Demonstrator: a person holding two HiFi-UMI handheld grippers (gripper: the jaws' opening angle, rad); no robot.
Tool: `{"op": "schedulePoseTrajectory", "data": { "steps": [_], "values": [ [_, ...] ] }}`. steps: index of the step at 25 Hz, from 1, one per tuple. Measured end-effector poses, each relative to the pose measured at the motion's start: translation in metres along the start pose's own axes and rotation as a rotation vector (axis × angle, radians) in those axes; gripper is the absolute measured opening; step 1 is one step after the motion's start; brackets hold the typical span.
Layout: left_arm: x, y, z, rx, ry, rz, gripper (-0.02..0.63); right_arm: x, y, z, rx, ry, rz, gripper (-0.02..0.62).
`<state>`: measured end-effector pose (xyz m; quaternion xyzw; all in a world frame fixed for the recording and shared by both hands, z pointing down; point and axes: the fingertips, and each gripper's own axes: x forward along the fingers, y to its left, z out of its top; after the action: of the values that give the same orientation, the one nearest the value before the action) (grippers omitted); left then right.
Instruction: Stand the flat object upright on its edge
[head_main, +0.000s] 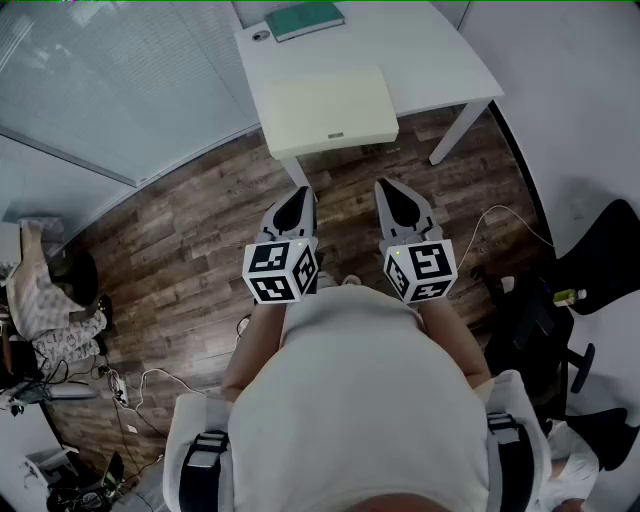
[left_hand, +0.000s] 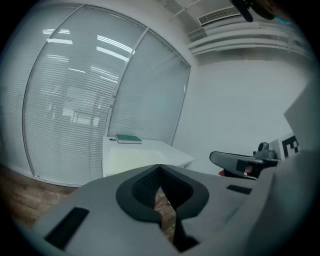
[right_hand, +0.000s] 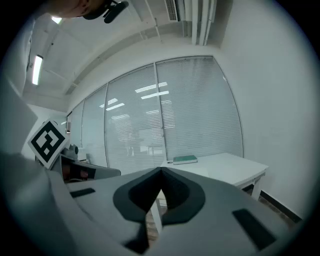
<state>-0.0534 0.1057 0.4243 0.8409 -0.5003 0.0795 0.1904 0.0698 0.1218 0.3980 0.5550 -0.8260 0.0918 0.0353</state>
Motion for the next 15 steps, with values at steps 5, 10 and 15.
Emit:
{"op": "schedulePoseTrajectory", "data": {
  "steps": [5, 10, 15],
  "values": [
    [-0.002, 0.0015, -0.0003, -0.008, 0.0, -0.002, 0.018, -0.0013, 0.0024, -0.0011, 0.001, 0.0, 0.002, 0.017],
    [-0.004, 0.003, -0.0009, -0.034, -0.003, 0.005, 0.018, -0.0038, 0.0043, -0.0025, -0.004, 0.001, 0.008, 0.017],
    [-0.0064, 0.005, -0.0006, -0.026, -0.002, 0.019, 0.019, -0.0045, 0.0071, 0.0001, 0.037, -0.023, 0.032, 0.017]
  ]
}}
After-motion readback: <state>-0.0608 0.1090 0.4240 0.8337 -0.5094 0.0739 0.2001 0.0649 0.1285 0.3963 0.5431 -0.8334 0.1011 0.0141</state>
